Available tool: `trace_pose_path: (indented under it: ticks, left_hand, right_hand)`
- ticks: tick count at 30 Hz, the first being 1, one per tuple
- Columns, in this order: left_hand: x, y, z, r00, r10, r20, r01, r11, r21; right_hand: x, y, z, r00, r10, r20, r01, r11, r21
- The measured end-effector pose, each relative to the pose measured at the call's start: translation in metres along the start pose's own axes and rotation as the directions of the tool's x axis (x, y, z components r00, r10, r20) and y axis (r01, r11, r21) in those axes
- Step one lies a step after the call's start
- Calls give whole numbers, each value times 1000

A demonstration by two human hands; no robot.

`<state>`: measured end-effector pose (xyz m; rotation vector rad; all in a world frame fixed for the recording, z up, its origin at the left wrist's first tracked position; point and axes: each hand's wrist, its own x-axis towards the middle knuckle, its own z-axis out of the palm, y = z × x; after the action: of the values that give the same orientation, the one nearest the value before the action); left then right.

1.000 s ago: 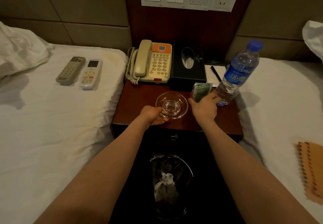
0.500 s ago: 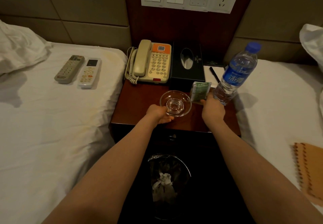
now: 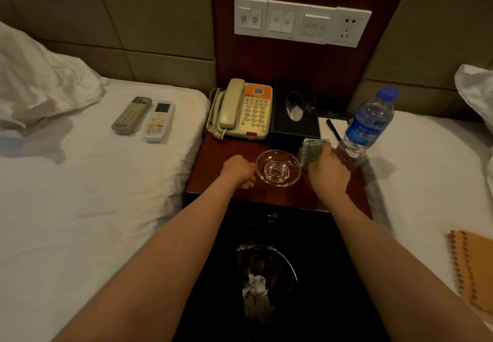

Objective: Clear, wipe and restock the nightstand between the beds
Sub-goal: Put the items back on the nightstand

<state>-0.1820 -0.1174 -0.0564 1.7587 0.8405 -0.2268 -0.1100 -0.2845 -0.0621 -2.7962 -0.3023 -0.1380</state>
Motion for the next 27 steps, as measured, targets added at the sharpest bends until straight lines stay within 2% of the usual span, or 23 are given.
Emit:
trace_pose_path:
  ticks: [6, 9, 15, 23, 27]
  left_hand:
    - [-9, -3, -56, 976, 113, -186, -107, 993, 45]
    - [-11, -17, -94, 938, 153, -312, -133, 987, 86]
    - [-15, -45, -172, 831, 153, -535, -61, 981, 185]
    - [13, -76, -235, 782, 145, -606, -66, 986, 150]
    - [36, -88, -244, 751, 136, -646, -83, 990, 111]
  right_hand:
    - [-5, -66, 0, 990, -103, 100, 77, 969, 235]
    - [-9, -107, 6, 974, -155, 163, 90, 934, 347]
    - [-12, -191, 35, 948, -210, 239, 61, 858, 511]
    - [-15, -279, 85, 897, -287, 337, 46, 817, 574]
    - [-3, -308, 103, 930, -184, 317, -33, 819, 573]
